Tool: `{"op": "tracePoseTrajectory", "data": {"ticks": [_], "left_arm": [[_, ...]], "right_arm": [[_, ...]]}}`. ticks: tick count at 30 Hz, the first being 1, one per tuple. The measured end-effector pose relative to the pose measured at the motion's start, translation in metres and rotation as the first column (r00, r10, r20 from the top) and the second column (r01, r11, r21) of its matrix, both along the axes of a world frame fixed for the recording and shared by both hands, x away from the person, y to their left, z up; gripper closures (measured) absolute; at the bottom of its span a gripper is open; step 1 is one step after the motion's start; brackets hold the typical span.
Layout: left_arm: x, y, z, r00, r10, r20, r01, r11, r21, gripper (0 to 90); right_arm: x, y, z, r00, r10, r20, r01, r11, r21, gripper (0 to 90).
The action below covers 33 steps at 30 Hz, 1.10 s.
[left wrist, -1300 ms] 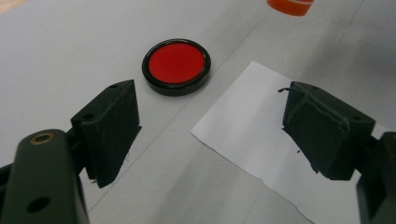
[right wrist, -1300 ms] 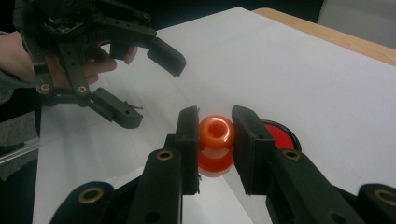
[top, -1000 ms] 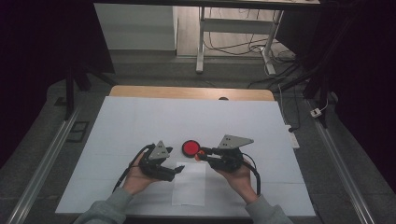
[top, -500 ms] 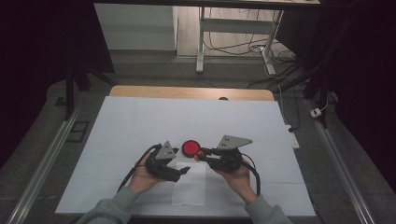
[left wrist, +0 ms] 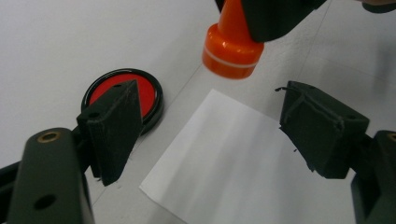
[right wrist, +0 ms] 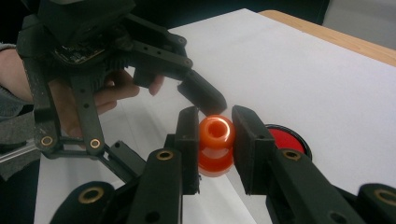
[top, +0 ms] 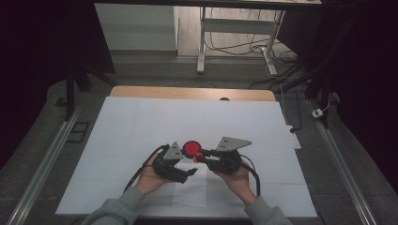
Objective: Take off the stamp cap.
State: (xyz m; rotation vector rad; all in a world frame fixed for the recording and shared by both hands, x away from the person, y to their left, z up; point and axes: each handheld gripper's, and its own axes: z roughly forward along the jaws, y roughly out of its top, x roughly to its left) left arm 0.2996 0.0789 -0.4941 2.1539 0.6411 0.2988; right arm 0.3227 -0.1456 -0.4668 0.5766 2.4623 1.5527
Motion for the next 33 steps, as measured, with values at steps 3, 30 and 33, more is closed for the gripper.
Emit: {"op": "tracePoseTrajectory", "data": {"ticks": [3, 30, 33], "left_arm": [[0.001, -0.003, -0.001, 1.0000, -0.005, -0.002, 0.005, 1.0000, 0.001, 21.3], [0.005, -0.016, -0.001, 0.9998, -0.011, 0.014, 0.011, 0.9999, 0.002, 33.3], [0.005, -0.017, -0.001, 0.9996, -0.019, 0.021, 0.018, 0.9998, 0.006, 39.6]], "right_arm": [[0.000, 0.001, 0.000, 1.0000, 0.003, 0.002, -0.003, 1.000, -0.006, 71.4], [0.000, -0.001, 0.000, 0.9999, -0.013, 0.004, 0.013, 1.000, -0.003, 71.4], [0.001, -0.001, 0.000, 0.9999, -0.013, 0.005, 0.013, 1.000, -0.007, 71.4]]}}
